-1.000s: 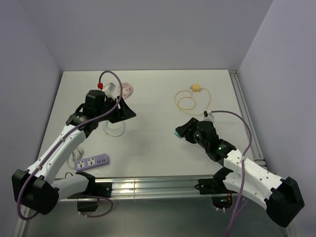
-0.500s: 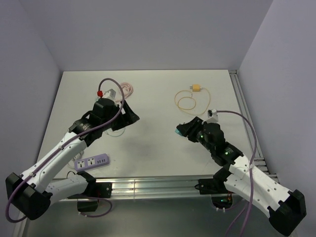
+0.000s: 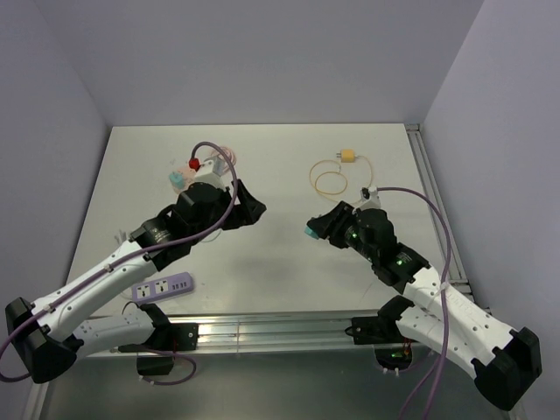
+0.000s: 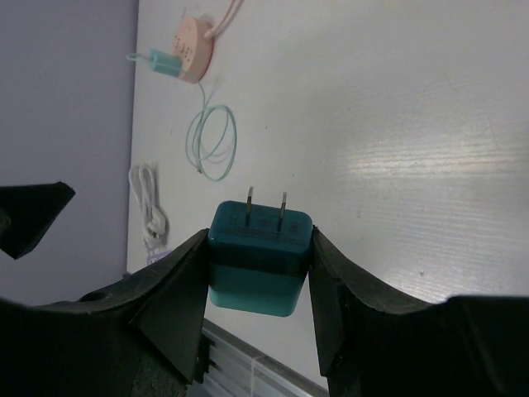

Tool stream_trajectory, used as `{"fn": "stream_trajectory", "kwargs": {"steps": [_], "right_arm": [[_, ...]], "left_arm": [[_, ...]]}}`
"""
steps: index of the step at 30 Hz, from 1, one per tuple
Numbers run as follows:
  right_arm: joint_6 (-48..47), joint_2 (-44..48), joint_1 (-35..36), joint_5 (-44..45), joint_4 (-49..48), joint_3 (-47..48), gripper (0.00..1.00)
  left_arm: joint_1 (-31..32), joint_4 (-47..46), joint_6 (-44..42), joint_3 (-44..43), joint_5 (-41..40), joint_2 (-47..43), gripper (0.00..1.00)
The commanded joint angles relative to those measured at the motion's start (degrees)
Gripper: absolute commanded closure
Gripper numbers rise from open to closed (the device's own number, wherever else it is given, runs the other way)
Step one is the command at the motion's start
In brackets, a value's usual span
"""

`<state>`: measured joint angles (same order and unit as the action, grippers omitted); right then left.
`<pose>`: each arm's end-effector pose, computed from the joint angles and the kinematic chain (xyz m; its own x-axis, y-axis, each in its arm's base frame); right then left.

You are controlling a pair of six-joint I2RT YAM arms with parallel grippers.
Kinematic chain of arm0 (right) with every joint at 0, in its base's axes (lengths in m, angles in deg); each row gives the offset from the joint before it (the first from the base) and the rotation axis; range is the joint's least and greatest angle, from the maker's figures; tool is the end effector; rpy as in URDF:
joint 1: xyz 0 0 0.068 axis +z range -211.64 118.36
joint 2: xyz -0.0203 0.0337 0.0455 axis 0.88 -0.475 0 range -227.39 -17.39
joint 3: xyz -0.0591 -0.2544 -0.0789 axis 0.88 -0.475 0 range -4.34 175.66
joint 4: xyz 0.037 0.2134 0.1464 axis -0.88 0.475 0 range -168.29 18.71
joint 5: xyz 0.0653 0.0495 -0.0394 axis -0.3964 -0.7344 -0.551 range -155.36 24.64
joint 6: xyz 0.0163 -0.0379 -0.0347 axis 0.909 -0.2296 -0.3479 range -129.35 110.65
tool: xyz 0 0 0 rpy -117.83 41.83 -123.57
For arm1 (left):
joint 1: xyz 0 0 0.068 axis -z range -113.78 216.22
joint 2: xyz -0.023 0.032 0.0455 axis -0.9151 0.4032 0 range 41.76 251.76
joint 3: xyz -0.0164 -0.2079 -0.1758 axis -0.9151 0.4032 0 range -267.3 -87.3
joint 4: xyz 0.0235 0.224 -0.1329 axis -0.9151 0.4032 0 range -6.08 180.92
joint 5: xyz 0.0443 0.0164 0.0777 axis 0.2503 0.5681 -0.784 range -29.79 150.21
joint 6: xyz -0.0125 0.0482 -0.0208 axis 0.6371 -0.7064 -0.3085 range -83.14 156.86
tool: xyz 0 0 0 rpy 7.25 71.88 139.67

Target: Insert the plug

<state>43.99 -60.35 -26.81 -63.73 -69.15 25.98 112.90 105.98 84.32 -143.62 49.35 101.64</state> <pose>0.1490 0.1023 0.2577 -0.6224 0.5438 -0.5629 -0.0835 0.6690 0.7386 0.1655 -0.1657 0.3393 -0.6412 -0.3748 -0.6696 0.1857 0.7709 -0.6093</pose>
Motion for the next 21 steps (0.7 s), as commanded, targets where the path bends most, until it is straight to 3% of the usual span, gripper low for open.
{"fn": "stream_trajectory", "kwargs": {"steps": [1,6,8,9,14,21], "right_arm": [[0.45,-0.28,-0.29,-3.74,-3.61,2.28,1.0],[0.89,-1.68,-0.29,-3.74,-3.96,2.72,1.0],[1.41,-2.39,-0.29,-4.26,-4.48,3.07,1.0],[1.68,-3.09,-0.29,-4.7,-4.92,3.16,1.0],[3.17,-5.55,-0.29,-7.51,-7.12,4.21,1.0],[9.49,-5.64,-0.29,-5.51,-8.09,4.83,1.0]], "left_arm": [[0.17,-3.79,0.0,-1.34,-1.37,0.94,0.23],[0.26,-3.87,1.32,-1.43,-1.36,3.4,0.19],[0.26,-3.61,1.58,-1.25,-2.76,4.36,0.09],[0.26,-2.91,1.32,-1.78,-3.21,5.07,0.09],[0.43,-2.81,-1.93,-2.93,-1.02,7.19,0.13],[1.05,-18.34,-0.53,6.03,2.16,1.74,0.24]]}}
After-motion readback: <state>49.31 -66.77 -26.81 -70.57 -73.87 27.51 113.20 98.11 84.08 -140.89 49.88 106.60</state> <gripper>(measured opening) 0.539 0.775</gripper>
